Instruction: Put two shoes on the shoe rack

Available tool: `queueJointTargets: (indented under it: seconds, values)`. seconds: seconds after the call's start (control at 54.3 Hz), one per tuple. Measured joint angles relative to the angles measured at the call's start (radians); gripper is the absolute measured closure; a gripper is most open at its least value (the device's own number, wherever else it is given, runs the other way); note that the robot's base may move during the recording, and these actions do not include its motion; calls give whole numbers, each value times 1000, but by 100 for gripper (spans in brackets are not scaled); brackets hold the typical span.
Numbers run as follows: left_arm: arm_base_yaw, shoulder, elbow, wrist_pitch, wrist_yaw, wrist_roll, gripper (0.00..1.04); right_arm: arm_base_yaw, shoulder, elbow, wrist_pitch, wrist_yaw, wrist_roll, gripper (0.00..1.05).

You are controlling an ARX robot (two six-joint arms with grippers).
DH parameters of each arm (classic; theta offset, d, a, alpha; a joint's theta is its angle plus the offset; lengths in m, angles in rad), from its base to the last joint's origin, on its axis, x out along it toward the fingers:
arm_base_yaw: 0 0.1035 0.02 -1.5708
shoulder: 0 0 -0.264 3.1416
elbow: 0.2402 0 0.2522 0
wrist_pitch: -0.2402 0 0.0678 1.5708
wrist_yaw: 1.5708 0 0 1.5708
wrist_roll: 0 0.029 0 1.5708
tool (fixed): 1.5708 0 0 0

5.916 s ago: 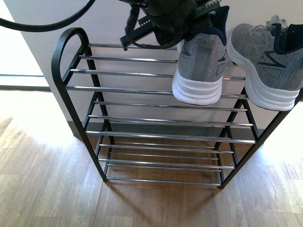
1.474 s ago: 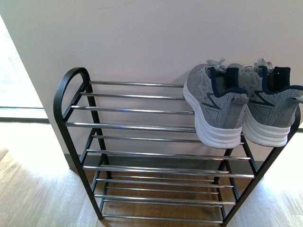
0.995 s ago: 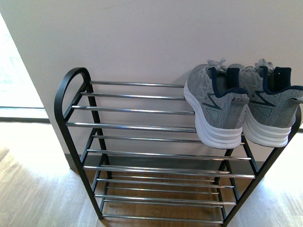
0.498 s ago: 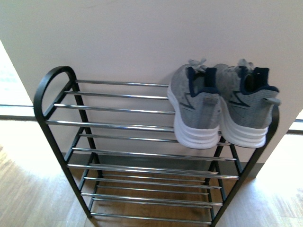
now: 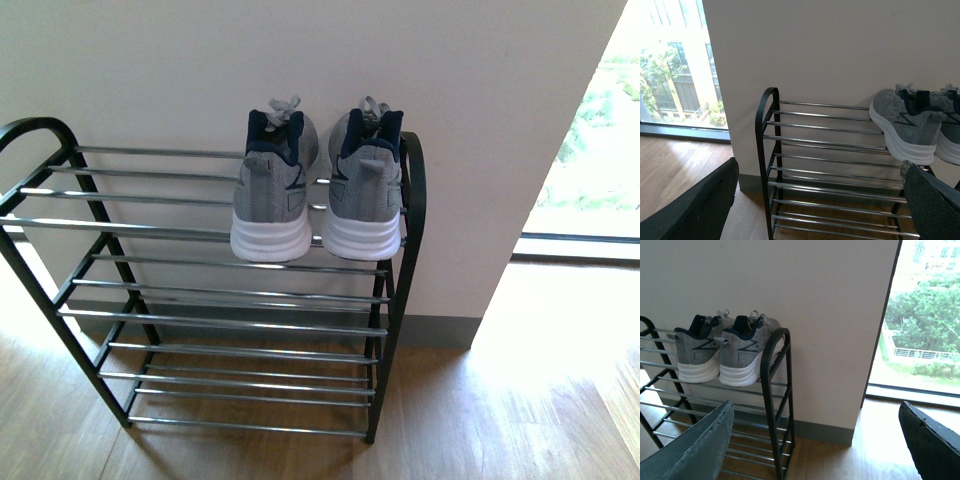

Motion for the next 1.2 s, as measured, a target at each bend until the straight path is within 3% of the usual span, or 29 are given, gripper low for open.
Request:
queueJointTargets:
  seconds: [1.198]
  values:
    - [0, 0, 0, 0, 0, 0, 9, 0, 0, 0, 0, -3, 0, 9]
